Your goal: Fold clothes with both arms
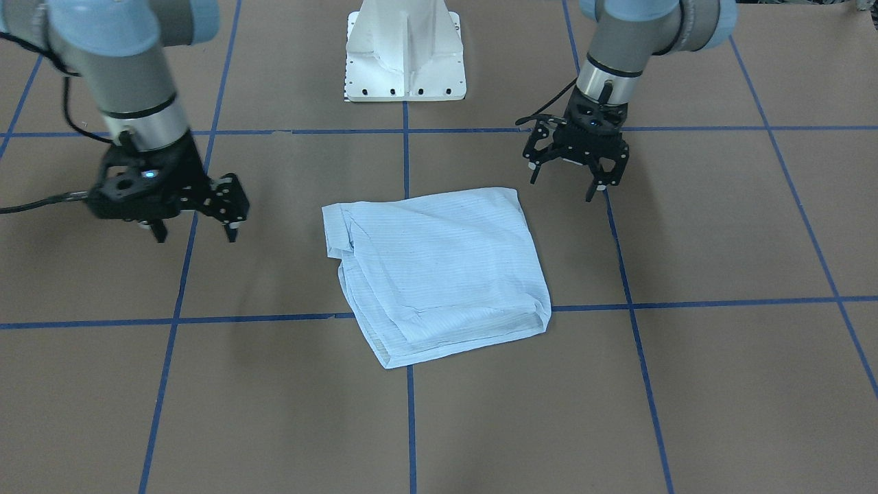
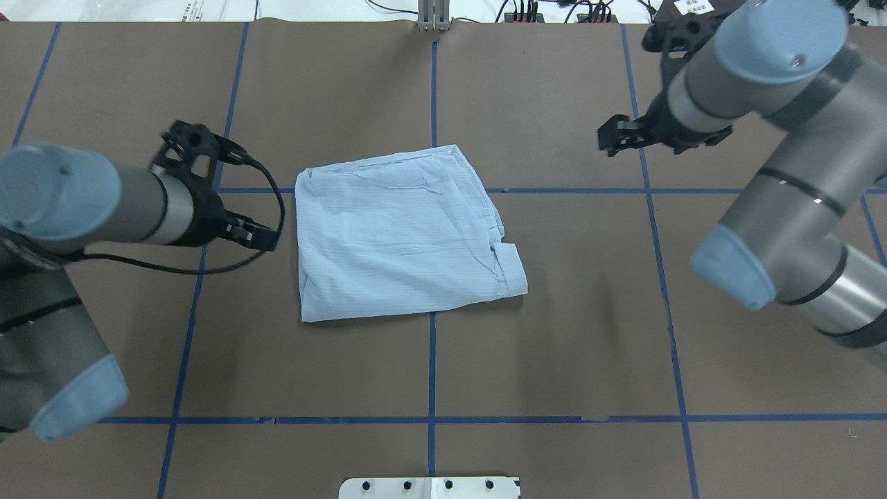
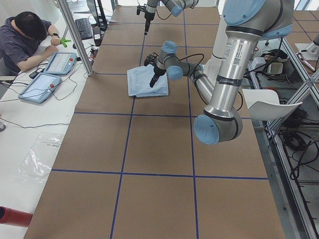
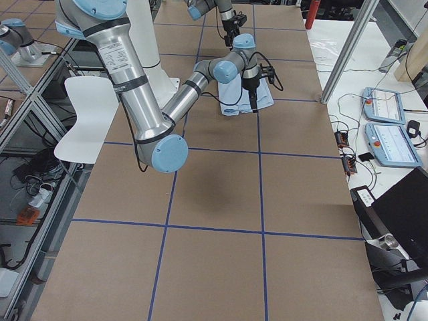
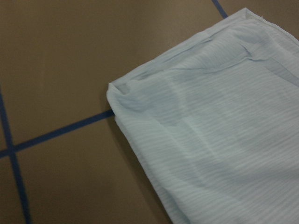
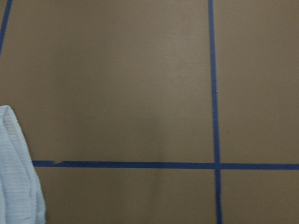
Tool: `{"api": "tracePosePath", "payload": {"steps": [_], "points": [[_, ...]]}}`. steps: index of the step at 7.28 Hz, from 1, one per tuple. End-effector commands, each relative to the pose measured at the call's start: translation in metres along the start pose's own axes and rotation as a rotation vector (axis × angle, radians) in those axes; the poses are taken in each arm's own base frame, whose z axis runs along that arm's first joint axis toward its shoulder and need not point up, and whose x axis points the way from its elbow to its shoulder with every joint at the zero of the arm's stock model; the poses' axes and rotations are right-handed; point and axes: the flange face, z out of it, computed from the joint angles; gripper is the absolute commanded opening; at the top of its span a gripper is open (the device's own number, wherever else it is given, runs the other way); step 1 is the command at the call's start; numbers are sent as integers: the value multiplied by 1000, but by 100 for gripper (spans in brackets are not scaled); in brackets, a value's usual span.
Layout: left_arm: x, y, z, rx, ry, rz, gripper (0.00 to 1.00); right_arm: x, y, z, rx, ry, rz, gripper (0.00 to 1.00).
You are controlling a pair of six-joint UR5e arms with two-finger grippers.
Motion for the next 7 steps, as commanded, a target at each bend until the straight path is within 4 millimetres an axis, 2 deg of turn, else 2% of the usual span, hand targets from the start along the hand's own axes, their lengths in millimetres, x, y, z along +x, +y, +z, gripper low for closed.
{"api": "tracePosePath", "payload": {"steps": [1,2,3,4,5,6,7], "points": [[-117,-17,-52,-25,-65,149,100,172,-16,-14,-75,28,-148,100],[-185,-12,-78,-35,-100,180,100,255,-10,-16,-110,36,-217,100],[-255,11,-103,-58,-119,164,100,335,8,-15,-148,36,-264,100],[-309,41,-116,-85,-166,105,100,406,37,-15,-179,40,-235,100],[-346,86,-100,-165,-205,25,100,449,82,-5,-220,47,-164,100],[-411,107,-92,-196,-322,-73,100,479,108,4,-252,65,-109,100],[-430,100,-91,-174,-336,-118,100,493,117,6,-259,46,-60,100]]}}
